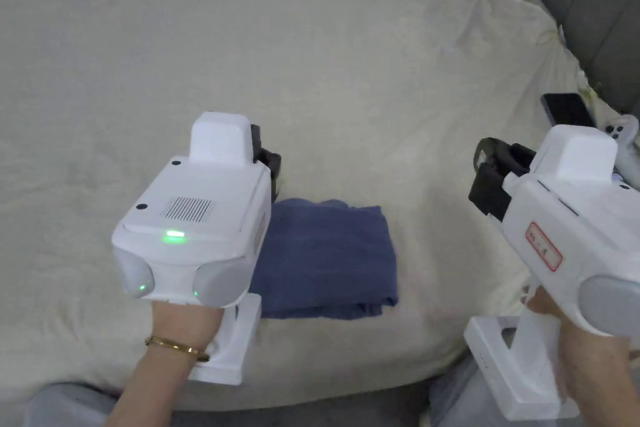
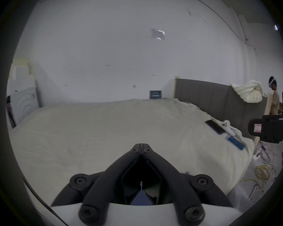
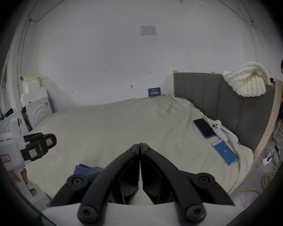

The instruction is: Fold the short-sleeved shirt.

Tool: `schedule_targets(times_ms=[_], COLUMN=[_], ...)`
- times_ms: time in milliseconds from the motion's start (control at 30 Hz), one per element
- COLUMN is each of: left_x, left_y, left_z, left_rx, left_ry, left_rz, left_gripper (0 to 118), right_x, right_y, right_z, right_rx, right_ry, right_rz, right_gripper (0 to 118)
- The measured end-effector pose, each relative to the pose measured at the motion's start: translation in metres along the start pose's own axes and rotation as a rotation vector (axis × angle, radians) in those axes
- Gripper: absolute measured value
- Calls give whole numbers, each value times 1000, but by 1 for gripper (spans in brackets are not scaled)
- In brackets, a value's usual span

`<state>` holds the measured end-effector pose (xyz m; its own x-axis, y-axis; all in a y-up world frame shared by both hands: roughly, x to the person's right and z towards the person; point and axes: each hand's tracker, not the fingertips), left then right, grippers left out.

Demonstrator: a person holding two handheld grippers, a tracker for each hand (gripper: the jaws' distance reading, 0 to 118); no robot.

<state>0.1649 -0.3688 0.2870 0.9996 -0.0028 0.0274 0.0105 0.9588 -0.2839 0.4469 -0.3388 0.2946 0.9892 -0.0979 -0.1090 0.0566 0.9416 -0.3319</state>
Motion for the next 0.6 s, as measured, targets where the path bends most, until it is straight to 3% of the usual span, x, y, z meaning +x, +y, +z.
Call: schedule_targets(times_ms=[167,300,500,600], left_x=[-29,-43,-50,-53], left_y=[-18,-29,-35,-36], left_z=[24,35,42,42], left_rx=[-29,-47,-59,-63], left_ry=[68,113,138,143], left_rz=[60,102,100,99], left_gripper=[0,0,0,0], right_x=[-62,-87,-107,-113], right_y=[-4,-29,-91,-119], right_z=[-11,-35,-77,-89], right_rx=[11,-15,-184,-236], right_ry=[86,140,177,153], right_rz=[27,50,51,94], right_gripper=[0,0,0,0])
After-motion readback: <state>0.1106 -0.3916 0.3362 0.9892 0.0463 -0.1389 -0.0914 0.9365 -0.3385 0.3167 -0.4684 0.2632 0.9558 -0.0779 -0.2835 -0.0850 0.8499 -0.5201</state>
